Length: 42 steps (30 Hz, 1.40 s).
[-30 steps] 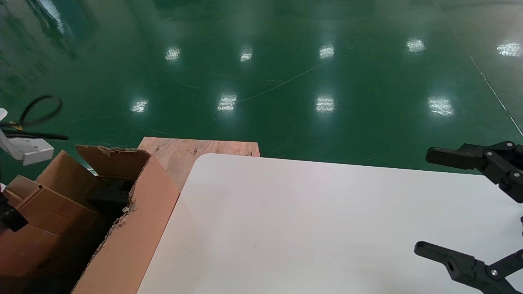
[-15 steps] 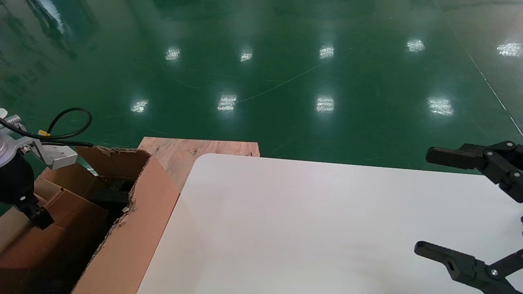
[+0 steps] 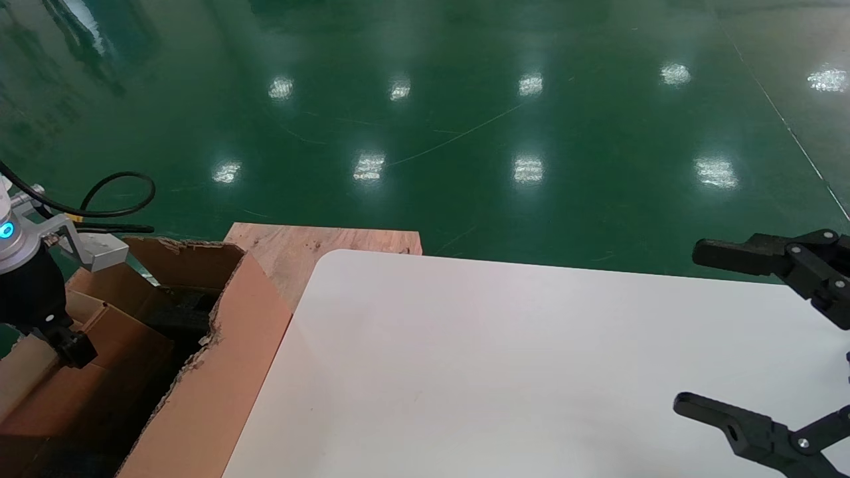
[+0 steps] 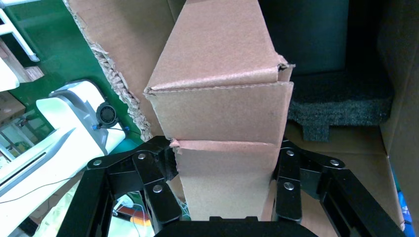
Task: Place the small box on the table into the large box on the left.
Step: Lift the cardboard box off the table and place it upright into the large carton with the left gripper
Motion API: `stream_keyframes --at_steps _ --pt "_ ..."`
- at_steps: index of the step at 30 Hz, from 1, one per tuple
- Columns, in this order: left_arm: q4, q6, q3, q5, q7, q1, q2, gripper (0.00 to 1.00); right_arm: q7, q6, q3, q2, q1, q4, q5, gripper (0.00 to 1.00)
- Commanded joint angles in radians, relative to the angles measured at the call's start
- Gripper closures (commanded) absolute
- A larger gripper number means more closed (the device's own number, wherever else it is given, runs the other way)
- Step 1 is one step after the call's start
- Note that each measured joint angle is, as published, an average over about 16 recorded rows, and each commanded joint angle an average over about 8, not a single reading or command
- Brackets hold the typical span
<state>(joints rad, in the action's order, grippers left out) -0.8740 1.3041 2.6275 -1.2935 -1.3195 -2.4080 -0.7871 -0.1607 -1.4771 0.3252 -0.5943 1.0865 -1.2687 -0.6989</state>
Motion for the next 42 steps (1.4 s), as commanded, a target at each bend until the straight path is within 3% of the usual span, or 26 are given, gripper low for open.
stream_keyframes --at_steps 1,23,42 --pt "0.011 -0.003 -0.001 0.002 -0.001 0.010 -0.004 1.00 0.000 0.000 0.000 0.000 0.000 0.000 0.000 0.00" --pt "0.156 -0.024 -0.010 0.034 -0.015 0.121 -0.030 1.00 0.000 0.000 0.001 0.000 0.000 0.000 0.000 0.00" --pt "0.388 0.005 -0.038 0.105 0.088 0.256 -0.040 1.00 0.000 0.000 0.001 0.000 0.000 0.000 0.001 0.00"
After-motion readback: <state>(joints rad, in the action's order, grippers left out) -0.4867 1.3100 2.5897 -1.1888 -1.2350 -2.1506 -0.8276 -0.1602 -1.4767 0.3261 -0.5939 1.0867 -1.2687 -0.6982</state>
